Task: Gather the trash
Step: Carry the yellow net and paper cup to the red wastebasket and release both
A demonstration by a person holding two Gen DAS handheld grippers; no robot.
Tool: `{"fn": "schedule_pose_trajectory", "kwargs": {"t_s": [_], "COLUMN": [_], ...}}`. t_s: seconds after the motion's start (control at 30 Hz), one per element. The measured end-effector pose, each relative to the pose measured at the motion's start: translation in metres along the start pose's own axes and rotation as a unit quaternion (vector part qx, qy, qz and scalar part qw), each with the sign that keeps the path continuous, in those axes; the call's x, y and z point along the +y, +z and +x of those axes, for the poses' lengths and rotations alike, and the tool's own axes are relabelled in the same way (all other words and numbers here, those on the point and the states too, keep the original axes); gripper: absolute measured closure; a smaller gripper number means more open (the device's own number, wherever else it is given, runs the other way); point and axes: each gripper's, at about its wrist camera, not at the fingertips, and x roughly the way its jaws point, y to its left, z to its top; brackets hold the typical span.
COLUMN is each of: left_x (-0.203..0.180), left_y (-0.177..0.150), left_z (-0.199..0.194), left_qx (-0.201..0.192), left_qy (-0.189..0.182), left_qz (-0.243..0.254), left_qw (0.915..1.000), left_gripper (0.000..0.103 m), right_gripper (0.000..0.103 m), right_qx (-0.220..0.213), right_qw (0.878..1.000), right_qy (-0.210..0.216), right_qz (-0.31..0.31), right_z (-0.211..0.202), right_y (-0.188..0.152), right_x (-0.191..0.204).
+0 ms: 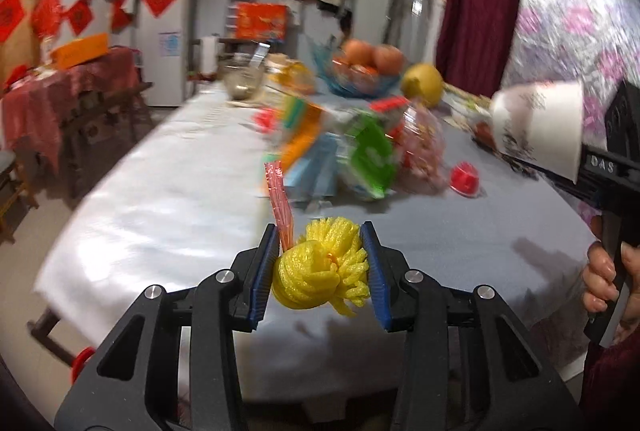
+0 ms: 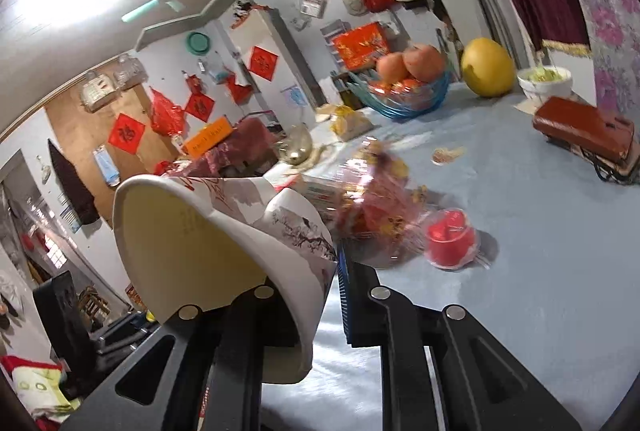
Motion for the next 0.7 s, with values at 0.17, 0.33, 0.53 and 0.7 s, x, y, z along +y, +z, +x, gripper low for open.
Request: {"fn": "schedule_pose_trajectory", "kwargs": {"t_s": [0.17,0.33,0.53,0.7], "left_x": [0.065,0.134,0.214,0.262], "left_y": [-0.018,-0.054,-0.104,-0.146], "left_z": [-0.057,-0.097,-0.107,-0.088], "left_qx": [-0.008,0.014,0.055,0.105], "left_qy": [0.066,0.156,0.192,0.208], "left_qz": [-0.057,-0.107,-0.189,-0.241], "left_qw": [0.9962,0.9819,0.9615,0.9423], "left_gripper": [0.061,0.061,0.06,0.04], "right_gripper": [0.086,0.086,0.086,0.086], "right_qx": [0.007,0.026,0.045,0.077], "right_qw": [0.999,0.997,0.994,0.989], "right_qy": [0.035,0.063,0.085,0.098], "right_qz": [-0.022,-0.038,-0.059,-0.08], "right_z": [-0.008,-0.012,-0.012,0.004], "right_y": [-0.007,-0.02,-0.045,-0.059], "right_x": [0.031,0.063,0.105,0.137]}}
